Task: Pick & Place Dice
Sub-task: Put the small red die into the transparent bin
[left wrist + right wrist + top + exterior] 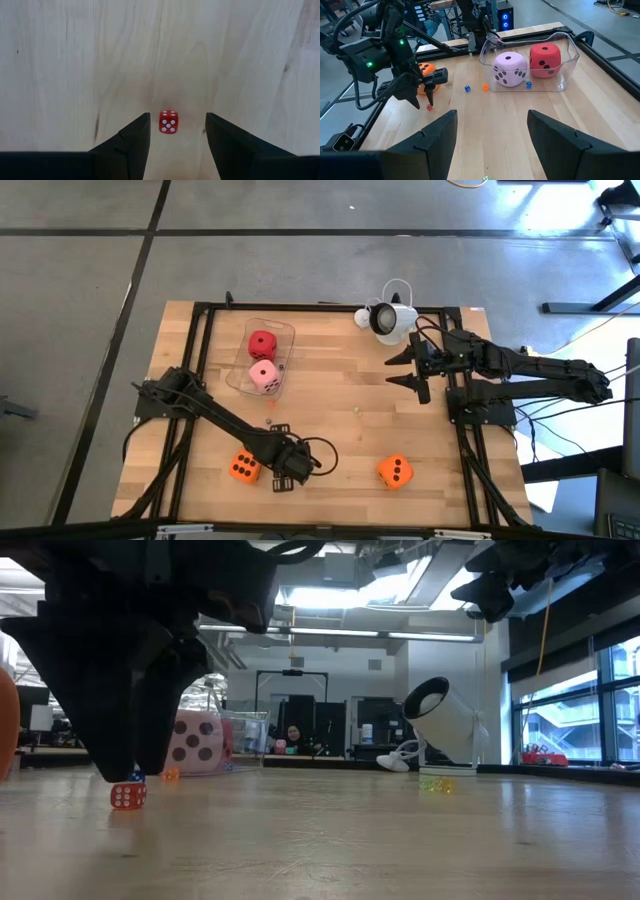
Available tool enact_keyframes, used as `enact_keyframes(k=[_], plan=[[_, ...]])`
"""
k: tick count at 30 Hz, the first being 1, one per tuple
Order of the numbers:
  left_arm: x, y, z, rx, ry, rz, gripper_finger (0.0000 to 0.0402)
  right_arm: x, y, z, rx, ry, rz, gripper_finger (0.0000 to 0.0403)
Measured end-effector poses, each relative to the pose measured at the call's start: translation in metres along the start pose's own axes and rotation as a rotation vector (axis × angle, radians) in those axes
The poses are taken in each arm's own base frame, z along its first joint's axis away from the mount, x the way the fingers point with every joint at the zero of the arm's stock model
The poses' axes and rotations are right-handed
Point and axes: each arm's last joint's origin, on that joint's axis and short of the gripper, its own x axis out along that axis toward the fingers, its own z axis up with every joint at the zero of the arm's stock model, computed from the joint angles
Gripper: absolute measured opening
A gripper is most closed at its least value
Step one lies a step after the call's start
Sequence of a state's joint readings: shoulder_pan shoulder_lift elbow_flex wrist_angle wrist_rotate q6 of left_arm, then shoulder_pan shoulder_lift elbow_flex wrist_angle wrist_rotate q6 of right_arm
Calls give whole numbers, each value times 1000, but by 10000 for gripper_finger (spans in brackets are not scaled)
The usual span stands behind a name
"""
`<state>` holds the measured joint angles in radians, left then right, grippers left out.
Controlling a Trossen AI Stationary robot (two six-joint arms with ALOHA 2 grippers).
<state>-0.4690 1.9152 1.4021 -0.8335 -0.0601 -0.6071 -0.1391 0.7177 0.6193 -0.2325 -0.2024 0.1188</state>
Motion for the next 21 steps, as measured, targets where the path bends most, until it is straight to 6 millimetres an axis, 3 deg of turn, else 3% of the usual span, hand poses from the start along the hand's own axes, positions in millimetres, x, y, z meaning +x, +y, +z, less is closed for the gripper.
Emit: enact_keyframes(k=[10,21], plan=[[1,0,0,-8,0,1,184,0,0,0,0,0,0,242],[18,6,-11,-46,11,-11,184,0,0,0,0,0,0,242]])
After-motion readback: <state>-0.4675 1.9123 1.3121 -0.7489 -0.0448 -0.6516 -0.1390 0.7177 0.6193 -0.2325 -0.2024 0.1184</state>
